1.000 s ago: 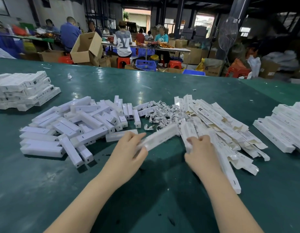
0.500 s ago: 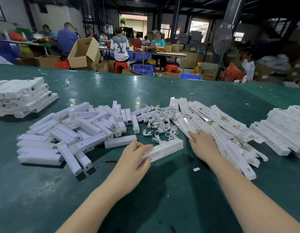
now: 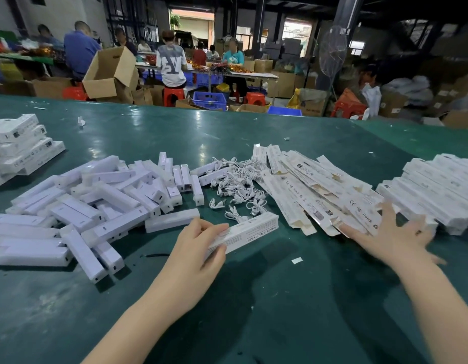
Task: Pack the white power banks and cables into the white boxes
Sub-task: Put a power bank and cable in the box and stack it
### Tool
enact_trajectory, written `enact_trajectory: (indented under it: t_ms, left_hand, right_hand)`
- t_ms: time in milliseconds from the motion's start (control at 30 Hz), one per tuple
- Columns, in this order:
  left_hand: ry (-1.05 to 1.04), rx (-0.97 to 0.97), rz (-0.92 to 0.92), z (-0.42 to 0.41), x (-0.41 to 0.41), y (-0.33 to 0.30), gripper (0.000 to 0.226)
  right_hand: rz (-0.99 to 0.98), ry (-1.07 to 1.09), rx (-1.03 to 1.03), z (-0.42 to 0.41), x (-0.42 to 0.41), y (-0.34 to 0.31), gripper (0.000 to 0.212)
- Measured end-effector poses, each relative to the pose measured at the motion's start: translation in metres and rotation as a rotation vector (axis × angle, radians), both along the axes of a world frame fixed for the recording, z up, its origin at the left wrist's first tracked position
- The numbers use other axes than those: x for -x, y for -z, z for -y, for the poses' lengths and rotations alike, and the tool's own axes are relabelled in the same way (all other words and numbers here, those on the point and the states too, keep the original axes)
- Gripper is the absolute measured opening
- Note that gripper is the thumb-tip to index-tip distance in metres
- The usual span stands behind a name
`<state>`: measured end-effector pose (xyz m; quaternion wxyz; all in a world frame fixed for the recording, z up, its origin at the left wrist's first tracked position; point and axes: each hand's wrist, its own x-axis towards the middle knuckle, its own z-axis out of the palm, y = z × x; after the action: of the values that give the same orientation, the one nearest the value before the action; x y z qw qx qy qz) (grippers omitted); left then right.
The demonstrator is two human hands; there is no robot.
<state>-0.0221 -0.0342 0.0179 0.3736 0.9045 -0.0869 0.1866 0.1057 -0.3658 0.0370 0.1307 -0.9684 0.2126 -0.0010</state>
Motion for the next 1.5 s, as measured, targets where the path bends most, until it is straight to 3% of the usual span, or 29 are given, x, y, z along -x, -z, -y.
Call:
enact_trajectory:
  t_ms: [67, 233, 400, 500, 567, 600, 667, 733, 900, 967, 1067, 1100, 1200, 1367, 1500]
  left_hand:
    - [0.003, 0.000, -0.002, 0.000, 0.000, 0.001, 0.038]
    - [0.008, -0.013, -0.004, 0.002, 0.001, 0.002, 0.037]
    - [-0.005, -0.031, -0.017, 0.002, 0.001, 0.002, 0.038]
    - [-0.035, 0.005, -0.050, 0.000, 0.001, 0.003, 0.038]
    - [-0.017, 0.059, -0.091, 0.001, 0.001, 0.003, 0.041]
    - [0.010, 0.077, -0.102, 0.002, 0.001, 0.003, 0.042]
    - [0.102, 0.103, -0.107, 0.007, 0.003, 0.000, 0.042]
    - [0.182, 0.126, -0.082, 0.011, 0.004, 0.000, 0.040]
    - [0.225, 0.165, -0.125, 0.011, 0.002, 0.006, 0.041]
    - [0.165, 0.151, -0.133, 0.007, 0.001, 0.006, 0.039]
    - [0.013, 0.069, -0.118, 0.003, -0.001, 0.006, 0.035]
    - [-0.058, 0.023, -0.105, 0.001, -0.001, 0.005, 0.031]
    - [-0.279, -0.076, -0.086, -0.007, -0.003, 0.001, 0.026]
    - [-0.524, -0.264, -0.185, -0.028, -0.003, -0.003, 0.041]
    - [-0.572, -0.244, -0.156, -0.036, -0.006, -0.005, 0.041]
  right_hand:
    - [-0.055, -0.036, -0.073, 0.009, -0.003, 0.009, 0.117]
    - [0.060, -0.207, -0.037, -0.016, -0.018, 0.034, 0.072]
    - [0.091, -0.351, -0.158, -0.057, -0.041, 0.028, 0.063]
    - [0.338, -0.416, -0.191, -0.079, -0.030, 0.017, 0.066]
    - [0.508, -0.613, -0.227, -0.088, -0.010, 0.008, 0.067]
    - [0.488, -0.776, -0.298, -0.092, 0.003, 0.001, 0.067]
    - [0.253, -1.046, -0.449, -0.104, 0.034, -0.015, 0.064]
    - [0.077, -1.187, -0.427, -0.111, 0.057, -0.020, 0.061]
    - [-0.107, -1.056, -0.105, -0.078, 0.067, -0.027, 0.029]
    - [-0.117, -0.841, 0.058, -0.056, 0.061, -0.034, 0.032]
    - [0.024, -0.595, 0.453, -0.042, 0.053, -0.042, 0.053]
    - [0.061, -0.551, 0.452, -0.043, 0.051, -0.043, 0.057]
    - [0.101, -0.561, 0.183, -0.061, 0.048, -0.045, 0.061]
    - [0.120, -0.829, 0.002, -0.117, 0.037, -0.023, 0.064]
    - [0.114, -1.027, -0.118, -0.167, 0.028, 0.002, 0.060]
